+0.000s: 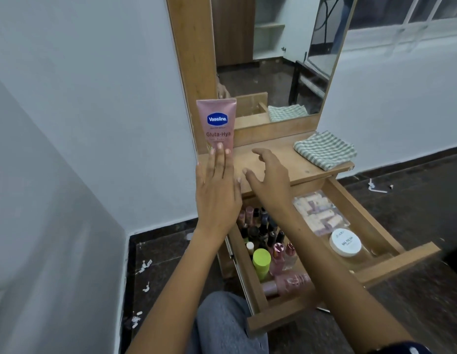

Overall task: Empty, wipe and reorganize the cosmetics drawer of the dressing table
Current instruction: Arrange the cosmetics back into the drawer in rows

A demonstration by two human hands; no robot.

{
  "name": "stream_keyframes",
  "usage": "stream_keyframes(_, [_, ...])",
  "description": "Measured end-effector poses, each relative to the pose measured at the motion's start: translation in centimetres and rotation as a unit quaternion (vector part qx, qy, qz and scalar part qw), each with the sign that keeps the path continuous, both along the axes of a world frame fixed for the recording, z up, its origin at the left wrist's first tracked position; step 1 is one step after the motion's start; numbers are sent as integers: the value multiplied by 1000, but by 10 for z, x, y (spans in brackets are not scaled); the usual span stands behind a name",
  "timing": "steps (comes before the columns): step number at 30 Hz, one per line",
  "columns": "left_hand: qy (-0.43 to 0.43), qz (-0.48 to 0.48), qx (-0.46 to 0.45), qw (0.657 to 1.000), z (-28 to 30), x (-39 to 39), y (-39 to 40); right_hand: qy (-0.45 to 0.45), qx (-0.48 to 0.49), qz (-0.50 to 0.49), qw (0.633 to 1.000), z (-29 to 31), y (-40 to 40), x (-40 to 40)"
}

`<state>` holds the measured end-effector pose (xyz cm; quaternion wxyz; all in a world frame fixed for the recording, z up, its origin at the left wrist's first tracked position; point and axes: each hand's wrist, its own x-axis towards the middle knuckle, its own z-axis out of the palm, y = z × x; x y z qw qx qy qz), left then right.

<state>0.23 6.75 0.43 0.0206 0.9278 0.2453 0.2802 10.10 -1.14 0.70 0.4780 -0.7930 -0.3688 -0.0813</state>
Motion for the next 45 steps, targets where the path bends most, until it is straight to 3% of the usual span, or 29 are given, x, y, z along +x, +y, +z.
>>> stream_keyframes(4, [-47, 18, 70, 996, 29, 16, 23, -4, 13, 15, 1000, 8, 17, 0])
stream_keyframes(11, [-34, 41, 141, 989, 66, 43, 58, 9, 13, 18, 1000, 11, 33, 0])
stream_keyframes(13, [-64, 33, 159, 985, 73, 46, 57, 19, 16, 19, 1000, 10, 34, 0])
stream_keyframes(18, [-185, -61, 168, 966, 88, 45, 41, 55, 43, 11, 997, 6, 35, -6])
stream_keyframes(22, [-206, -96, 195, 954, 89, 51, 23, 96, 72, -3, 993, 5, 27, -13])
stream_keyframes(27, [-293, -100, 45, 950, 100, 52, -5, 83, 147, -30, 985, 12, 0, -11])
stream_keyframes(30, [-315, -74, -93, 942, 103, 55, -15, -11, 128, -77, 989, 13, -24, -2])
stream_keyframes(32, [-296, -72, -147, 941, 99, 56, -20, -87, 79, -102, 988, 12, -44, 4])
stream_keyframes(34, [-240, -106, -160, 952, 88, 54, -24, -106, 9, -113, 988, 15, -68, 10])
stream_keyframes(38, [-7, -122, -98, 988, 45, 36, -33, -9, -183, -108, 977, 24, -122, 28])
stream_keyframes(41, [179, -109, -67, 976, 8, 19, -36, 61, -265, -116, 955, 24, -152, 36])
stream_keyframes(45, [269, -88, -39, 958, -21, 5, -37, 115, -419, -83, 897, 17, -168, 47])
